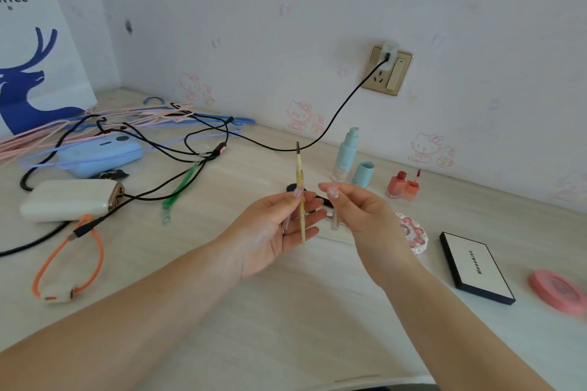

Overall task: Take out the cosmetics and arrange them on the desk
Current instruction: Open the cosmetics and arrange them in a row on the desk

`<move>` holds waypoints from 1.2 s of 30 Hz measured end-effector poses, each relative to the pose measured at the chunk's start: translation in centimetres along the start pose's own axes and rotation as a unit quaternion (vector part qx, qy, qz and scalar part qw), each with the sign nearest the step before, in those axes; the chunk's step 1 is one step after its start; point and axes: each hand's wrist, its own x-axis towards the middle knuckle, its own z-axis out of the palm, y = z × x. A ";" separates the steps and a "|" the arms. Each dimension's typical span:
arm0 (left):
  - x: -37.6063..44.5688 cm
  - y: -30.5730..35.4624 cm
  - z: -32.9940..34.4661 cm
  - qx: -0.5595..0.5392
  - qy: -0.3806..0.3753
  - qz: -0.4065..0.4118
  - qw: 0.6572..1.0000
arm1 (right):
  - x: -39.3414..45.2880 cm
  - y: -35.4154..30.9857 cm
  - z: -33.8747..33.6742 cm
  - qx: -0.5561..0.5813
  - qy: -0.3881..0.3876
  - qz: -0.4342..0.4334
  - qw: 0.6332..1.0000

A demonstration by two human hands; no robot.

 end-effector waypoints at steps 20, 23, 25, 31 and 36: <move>-0.7 -0.1 0.4 0.130 -0.002 -0.003 0.991 | 1.5 -0.6 -0.1 -0.108 -0.051 0.059 0.991; -0.8 -0.1 -0.2 0.170 -0.001 0.002 0.985 | 1.9 -0.5 0.1 -0.017 -0.007 0.064 0.998; -0.8 -0.3 -1.0 0.199 -0.004 0.001 0.980 | 2.2 -0.7 -0.2 0.046 0.024 0.055 0.997; -0.1 1.0 -5.5 0.512 0.045 0.130 0.848 | 1.9 -0.5 -1.5 -0.034 0.033 0.014 0.999; 0.6 1.7 -7.8 0.685 0.015 0.194 0.702 | 0.8 1.6 -1.9 -0.309 -0.061 0.010 0.949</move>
